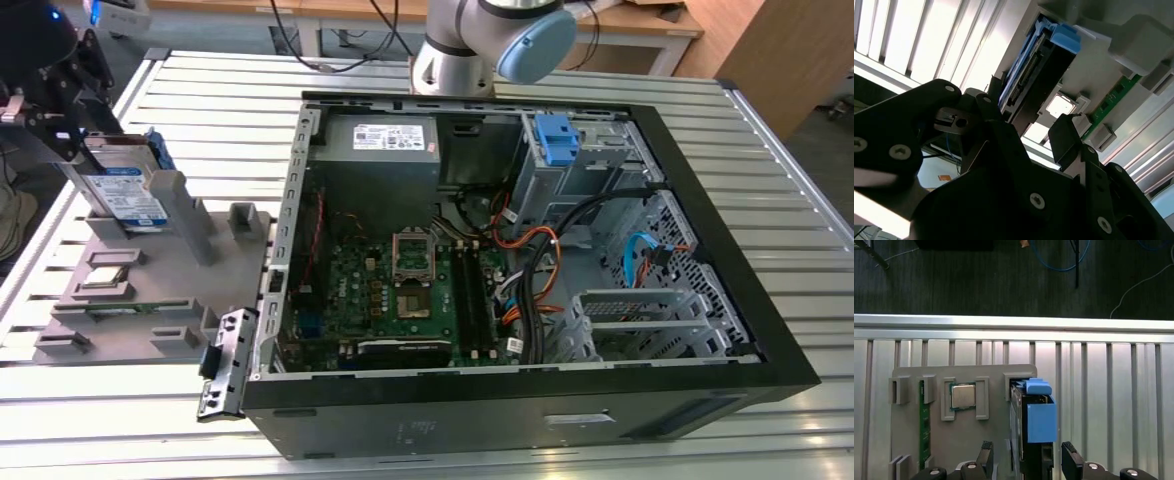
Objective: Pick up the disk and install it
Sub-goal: 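Pick up the disk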
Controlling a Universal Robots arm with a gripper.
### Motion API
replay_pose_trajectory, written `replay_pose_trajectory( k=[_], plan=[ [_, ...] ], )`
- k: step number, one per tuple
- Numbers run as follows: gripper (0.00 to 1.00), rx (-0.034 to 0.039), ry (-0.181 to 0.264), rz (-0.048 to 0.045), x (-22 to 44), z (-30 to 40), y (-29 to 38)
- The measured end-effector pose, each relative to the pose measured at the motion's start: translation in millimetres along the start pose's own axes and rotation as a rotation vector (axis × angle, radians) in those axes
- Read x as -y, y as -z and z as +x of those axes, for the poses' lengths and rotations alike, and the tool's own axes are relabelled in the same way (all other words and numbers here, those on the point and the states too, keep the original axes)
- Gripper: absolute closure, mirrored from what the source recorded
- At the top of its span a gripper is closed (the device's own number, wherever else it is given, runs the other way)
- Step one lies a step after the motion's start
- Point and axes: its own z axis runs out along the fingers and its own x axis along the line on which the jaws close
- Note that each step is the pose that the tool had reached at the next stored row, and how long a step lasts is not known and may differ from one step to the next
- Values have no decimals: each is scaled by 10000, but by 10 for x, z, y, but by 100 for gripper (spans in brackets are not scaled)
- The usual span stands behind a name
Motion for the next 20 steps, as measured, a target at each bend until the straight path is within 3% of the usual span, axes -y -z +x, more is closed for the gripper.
replay_pose_trajectory(
  k=[6, 8, 13, 16, 20],
  plan=[
    [35, 0, 0, -6, 0, 0, -2],
    [35, 9, -5, -115, 1, 1, -5],
    [35, 10, -7, -122, 1, 0, -3],
    [35, 52, -10, -199, 2, 0, -6],
    [35, 57, -11, -198, 1, 0, -10]
  ],
)
